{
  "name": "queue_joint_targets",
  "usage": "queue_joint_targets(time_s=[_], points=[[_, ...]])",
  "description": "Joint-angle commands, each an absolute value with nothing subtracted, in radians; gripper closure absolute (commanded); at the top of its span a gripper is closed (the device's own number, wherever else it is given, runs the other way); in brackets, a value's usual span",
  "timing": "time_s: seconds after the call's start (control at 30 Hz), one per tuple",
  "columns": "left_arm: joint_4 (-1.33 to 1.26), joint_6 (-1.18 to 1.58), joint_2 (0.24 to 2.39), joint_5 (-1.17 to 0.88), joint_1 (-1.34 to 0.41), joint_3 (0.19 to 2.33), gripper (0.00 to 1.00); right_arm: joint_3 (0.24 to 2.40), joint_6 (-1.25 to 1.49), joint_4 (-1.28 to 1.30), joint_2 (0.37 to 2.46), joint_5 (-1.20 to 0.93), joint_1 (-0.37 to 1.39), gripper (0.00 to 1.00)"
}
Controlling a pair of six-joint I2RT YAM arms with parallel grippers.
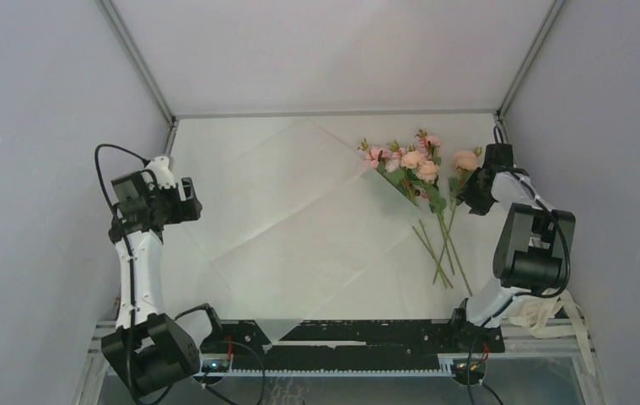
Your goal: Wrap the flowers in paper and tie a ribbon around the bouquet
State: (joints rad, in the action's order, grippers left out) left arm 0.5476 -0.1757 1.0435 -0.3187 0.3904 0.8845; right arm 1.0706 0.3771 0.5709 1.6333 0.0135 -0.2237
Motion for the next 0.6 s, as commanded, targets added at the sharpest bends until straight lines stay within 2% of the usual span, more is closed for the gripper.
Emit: queue_joint_targets(time_s=[0.0, 0.37, 0.43, 0.57], points=[[0.582, -0.236, 1.055, -0.347, 0.386, 0.876, 0.18, 1.129, 0.348, 0.523, 1.713, -0.039, -0.226, 0.5], [0.576, -0.222, 1.066, -0.359, 0.383, 0.864, 0.18, 1.167, 0.318, 0.511, 1.823, -0.022, -0.227, 0.56], [0.576, -0.22, 1.069, -0.359, 0.383, 0.86, 0.18, 1.177, 0.306, 0.512, 1.851, -0.017, -0.224, 0.64], [0.584, -0.223, 1.066, -0.36, 0.383, 0.866, 0.18, 1.22, 0.262, 0.542, 1.871, 0.086, -0.227, 0.85]])
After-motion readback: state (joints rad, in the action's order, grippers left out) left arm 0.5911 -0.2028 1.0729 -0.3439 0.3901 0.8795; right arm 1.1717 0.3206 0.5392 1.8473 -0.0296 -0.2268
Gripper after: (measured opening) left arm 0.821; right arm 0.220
